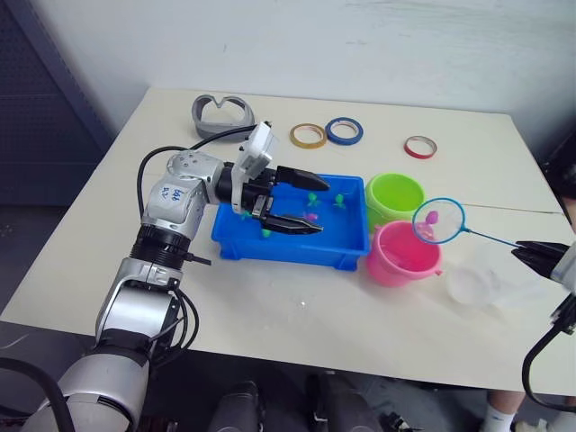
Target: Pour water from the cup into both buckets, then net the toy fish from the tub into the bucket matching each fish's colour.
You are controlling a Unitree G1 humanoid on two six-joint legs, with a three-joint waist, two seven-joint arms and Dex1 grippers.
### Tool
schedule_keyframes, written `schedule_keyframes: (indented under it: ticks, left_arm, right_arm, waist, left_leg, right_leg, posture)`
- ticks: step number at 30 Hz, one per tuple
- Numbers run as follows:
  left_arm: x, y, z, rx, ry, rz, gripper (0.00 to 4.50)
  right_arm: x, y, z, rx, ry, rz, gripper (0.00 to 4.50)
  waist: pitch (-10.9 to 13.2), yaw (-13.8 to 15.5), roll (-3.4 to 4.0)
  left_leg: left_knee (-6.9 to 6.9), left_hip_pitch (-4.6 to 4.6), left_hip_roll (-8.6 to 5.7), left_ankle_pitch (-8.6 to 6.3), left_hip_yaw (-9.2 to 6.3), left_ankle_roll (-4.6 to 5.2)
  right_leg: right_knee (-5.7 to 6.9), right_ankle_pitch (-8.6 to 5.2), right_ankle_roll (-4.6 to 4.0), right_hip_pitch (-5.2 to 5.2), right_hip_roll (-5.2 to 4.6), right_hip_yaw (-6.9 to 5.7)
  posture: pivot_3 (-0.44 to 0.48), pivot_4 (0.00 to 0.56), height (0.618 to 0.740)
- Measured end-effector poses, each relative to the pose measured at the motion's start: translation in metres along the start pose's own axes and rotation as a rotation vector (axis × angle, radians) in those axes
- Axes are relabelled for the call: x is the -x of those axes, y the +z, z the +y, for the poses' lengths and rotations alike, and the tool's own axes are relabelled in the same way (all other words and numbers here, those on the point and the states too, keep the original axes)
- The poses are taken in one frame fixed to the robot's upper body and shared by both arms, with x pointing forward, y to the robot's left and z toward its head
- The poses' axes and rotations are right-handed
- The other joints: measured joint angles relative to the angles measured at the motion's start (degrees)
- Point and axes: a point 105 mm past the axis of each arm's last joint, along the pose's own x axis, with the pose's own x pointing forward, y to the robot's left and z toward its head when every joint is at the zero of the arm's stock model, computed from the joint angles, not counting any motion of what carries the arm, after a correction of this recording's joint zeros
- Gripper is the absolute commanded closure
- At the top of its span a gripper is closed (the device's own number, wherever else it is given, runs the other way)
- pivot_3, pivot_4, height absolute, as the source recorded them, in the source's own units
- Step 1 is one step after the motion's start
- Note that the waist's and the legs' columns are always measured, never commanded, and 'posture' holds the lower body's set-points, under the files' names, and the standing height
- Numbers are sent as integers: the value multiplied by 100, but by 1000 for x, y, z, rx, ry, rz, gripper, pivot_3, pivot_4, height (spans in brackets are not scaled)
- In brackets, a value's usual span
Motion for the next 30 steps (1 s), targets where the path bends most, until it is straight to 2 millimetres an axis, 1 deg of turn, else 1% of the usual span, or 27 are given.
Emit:
schedule_keyframes:
  ticks: [4,5,7,8,10,14,21,23,25,28,30]
  left_arm:
    - [1,-2,2,1,3,2,52]
    - [2,-3,3,-1,5,8,52]
    - [2,-1,3,-12,5,14,52]
    - [2,1,4,-21,6,18,52]
    - [3,2,5,-27,11,20,52]
    - [5,2,5,-27,17,21,52]
    - [9,2,6,-27,35,38,52]
    - [9,2,7,-27,39,39,52]
    - [11,1,7,-25,49,46,52]
    - [20,-5,8,-18,89,75,52]
    - [31,-12,9,-1,141,98,52]
  right_arm:
    - [1,-6,7,470,36,8,4500]
    - [0,-7,6,661,42,-1,4500]
    - [-1,-8,6,809,49,-13,4500]
    - [-1,-10,5,857,42,-19,4500]
    - [-1,-13,3,895,21,-25,4500]
    - [-2,-14,-5,984,-21,-29,4500]
    - [-5,-18,-3,1004,12,-44,4500]
    - [-6,-17,-5,978,5,-54,4500]
    - [-6,-16,-15,854,-52,-60,4500]
    - [-10,-8,-31,554,-129,-123,4500]
    - [-19,6,-38,318,-142,-199,4500]
  waist:
    - [0,1,0]
    - [0,-6,0]
    - [1,-12,-1]
    - [1,-10,-1]
    - [1,-10,-1]
    - [1,-16,-1]
    - [0,-16,-1]
    - [1,-15,-1]
    - [1,-21,-1]
    - [1,-39,-1]
    - [-1,-76,1]
  left_leg:
    - [1,4,-1,0,8,0]
    - [1,8,-1,0,12,0]
    - [1,14,2,1,17,-3]
    - [0,15,2,1,17,-4]
    - [0,16,2,1,18,-4]
    - [0,18,3,2,20,-6]
    - [0,19,3,3,22,-6]
    - [1,19,3,2,22,-6]
    - [1,19,4,2,23,-6]
    - [1,24,9,3,22,-8]
    - [2,27,11,4,21,-9]
  right_leg:
    - [-1,0,0,2,0,4]
    - [-1,0,0,2,0,8]
    - [3,0,0,3,4,12]
    - [4,0,0,3,4,12]
    - [4,0,0,3,4,13]
    - [8,0,0,4,4,15]
    - [7,0,0,4,4,16]
    - [8,0,0,5,4,16]
    - [8,0,0,5,3,16]
    - [13,0,-1,5,4,15]
    - [20,0,-1,5,1,16]
  posture:
    - [0,150,740]
    - [0,150,740]
    - [0,150,740]
    - [0,150,740]
    - [0,150,740]
    - [0,150,740]
    - [0,150,740]
    - [0,150,740]
    - [0,150,740]
    - [0,150,740]
    - [0,150,740]
